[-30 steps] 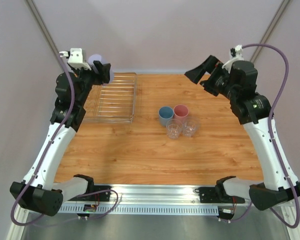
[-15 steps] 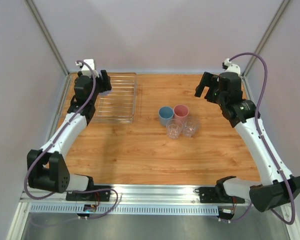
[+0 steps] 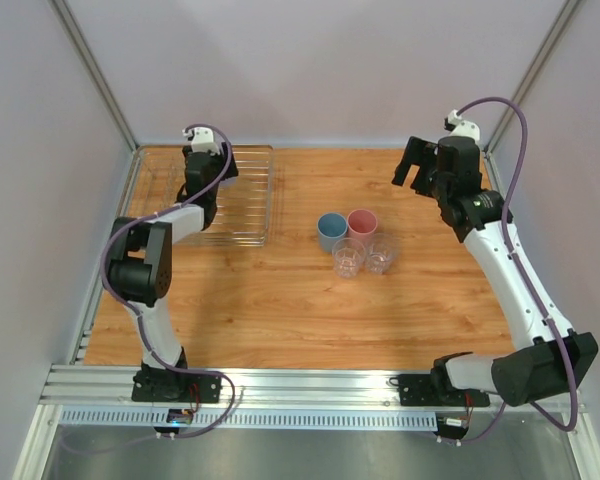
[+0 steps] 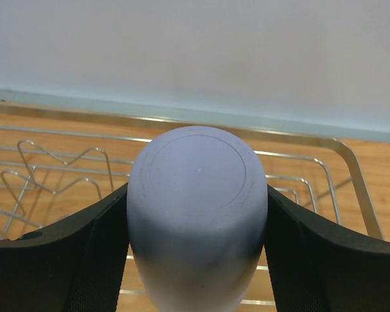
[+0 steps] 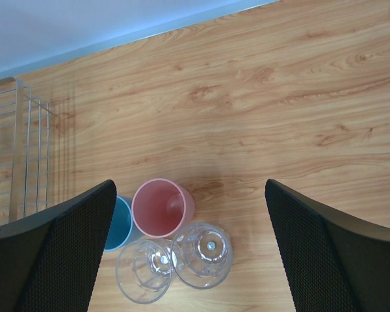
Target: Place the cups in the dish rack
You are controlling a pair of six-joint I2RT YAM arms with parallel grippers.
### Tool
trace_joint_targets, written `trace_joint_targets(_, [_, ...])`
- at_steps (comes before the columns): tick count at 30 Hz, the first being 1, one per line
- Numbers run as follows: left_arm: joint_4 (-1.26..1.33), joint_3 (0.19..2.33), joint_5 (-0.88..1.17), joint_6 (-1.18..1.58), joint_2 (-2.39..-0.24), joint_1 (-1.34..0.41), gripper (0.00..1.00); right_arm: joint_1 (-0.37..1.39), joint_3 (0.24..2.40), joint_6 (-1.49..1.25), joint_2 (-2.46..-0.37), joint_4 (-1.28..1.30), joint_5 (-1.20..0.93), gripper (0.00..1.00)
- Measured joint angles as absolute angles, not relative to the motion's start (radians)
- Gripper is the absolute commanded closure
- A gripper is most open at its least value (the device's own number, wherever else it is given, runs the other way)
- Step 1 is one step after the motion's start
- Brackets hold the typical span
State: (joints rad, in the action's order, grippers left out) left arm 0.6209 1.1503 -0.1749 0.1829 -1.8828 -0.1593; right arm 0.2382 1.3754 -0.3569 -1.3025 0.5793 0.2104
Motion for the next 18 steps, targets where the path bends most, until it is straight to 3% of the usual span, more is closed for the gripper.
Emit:
trace_joint_targets(7, [0.741,1.217,-0.228,0.185,-2.014,-0.148,0.5,0.226,1.375,-0.344,-1.312,0.562,0.221,0.0])
trace_joint_targets(18, [0.82,1.205,-0.258,0.196,-2.048,-0.146,0.47,0.215,1.374,-0.343,-1.336,0.54,0.228,0.0])
